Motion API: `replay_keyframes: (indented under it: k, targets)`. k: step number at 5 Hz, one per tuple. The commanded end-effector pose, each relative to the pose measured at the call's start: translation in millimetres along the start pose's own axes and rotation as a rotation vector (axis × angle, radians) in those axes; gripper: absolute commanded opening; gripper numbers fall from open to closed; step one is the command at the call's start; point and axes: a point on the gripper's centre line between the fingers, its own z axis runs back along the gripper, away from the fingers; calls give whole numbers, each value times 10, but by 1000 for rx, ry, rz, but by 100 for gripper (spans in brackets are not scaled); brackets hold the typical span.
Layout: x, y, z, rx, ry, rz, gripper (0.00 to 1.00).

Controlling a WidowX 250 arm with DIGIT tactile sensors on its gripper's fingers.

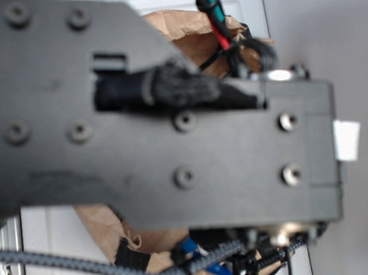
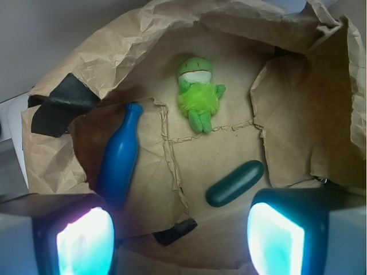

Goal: Grab the blue bottle.

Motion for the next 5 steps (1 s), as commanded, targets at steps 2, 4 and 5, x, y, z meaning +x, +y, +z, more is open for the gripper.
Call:
replay_keyframes:
  k: [2, 4, 5]
  targets:
    - [401, 222, -535, -41, -143, 30, 100]
    - [707, 261, -1050, -26, -172, 61, 100]
    - [627, 138, -1228, 18, -161, 11, 100]
